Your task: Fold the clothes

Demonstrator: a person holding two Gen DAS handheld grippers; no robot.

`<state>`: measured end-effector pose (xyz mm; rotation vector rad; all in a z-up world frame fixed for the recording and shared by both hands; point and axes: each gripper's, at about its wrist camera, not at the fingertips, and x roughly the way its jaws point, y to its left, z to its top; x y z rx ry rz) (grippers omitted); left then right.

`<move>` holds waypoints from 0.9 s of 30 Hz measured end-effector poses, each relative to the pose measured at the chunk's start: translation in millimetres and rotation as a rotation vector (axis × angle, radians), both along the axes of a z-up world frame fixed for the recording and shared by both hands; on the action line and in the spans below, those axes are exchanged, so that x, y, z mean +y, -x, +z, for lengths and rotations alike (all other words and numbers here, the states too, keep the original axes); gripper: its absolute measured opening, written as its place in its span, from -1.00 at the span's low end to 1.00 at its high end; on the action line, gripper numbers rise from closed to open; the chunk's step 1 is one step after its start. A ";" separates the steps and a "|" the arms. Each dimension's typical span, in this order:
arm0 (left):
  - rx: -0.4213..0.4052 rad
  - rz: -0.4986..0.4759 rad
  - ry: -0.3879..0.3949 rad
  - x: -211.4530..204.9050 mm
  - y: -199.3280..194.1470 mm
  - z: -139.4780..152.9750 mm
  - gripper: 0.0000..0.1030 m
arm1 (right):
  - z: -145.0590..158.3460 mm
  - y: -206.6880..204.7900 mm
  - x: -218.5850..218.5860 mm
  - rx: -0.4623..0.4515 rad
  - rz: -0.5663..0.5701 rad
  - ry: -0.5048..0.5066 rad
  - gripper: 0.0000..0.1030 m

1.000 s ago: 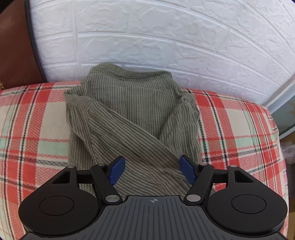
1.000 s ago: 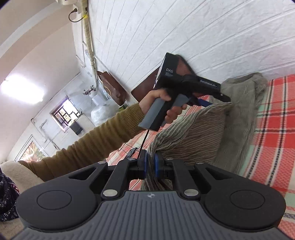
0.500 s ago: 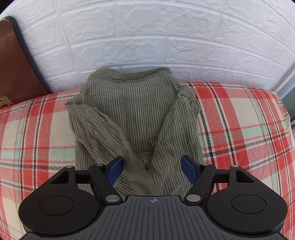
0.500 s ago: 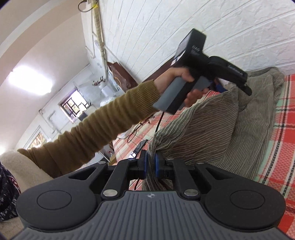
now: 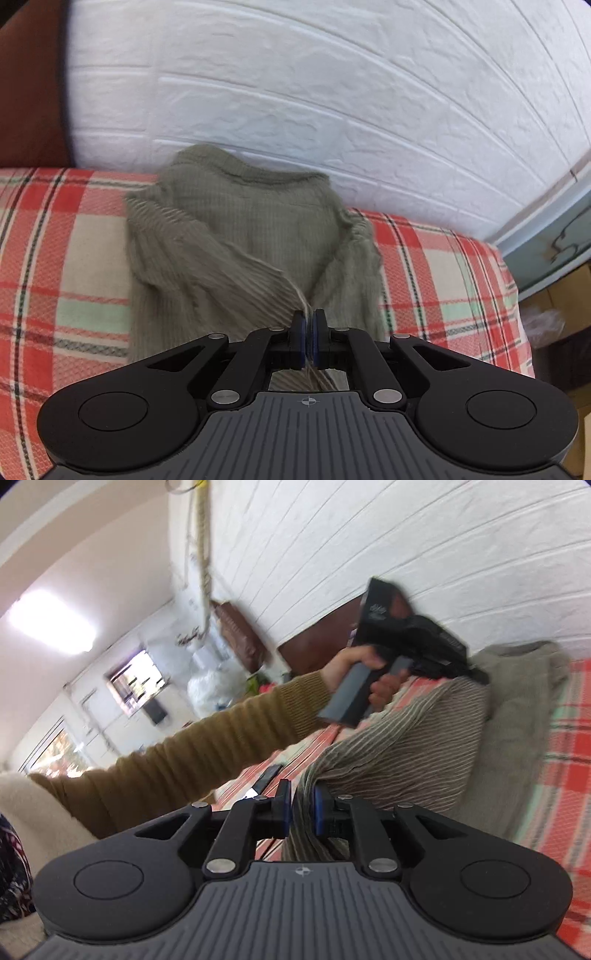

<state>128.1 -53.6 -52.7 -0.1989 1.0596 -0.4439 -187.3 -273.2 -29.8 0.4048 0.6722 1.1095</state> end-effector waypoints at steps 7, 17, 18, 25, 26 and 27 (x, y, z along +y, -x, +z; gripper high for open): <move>0.007 0.088 0.015 61.9 -7.5 -17.8 -0.53 | -49.2 15.8 92.4 0.067 0.177 0.159 -0.68; 0.005 0.090 0.016 84.6 -4.6 -31.9 -0.48 | -67.2 18.6 113.7 0.137 0.144 0.175 -0.30; -0.001 0.087 0.012 87.0 -0.6 -30.5 -0.42 | -66.5 20.1 112.9 0.148 0.138 0.169 -0.17; -0.088 -0.008 0.000 122.5 78.7 -6.5 -0.05 | -53.7 55.1 66.6 0.163 -0.036 0.045 0.11; -0.077 -0.020 0.015 125.9 93.9 -5.9 -0.03 | -55.0 59.5 60.0 0.173 -0.065 0.030 0.11; -0.065 -0.032 0.030 129.3 109.2 -5.3 -0.02 | -58.3 62.1 56.0 0.187 -0.086 0.020 0.11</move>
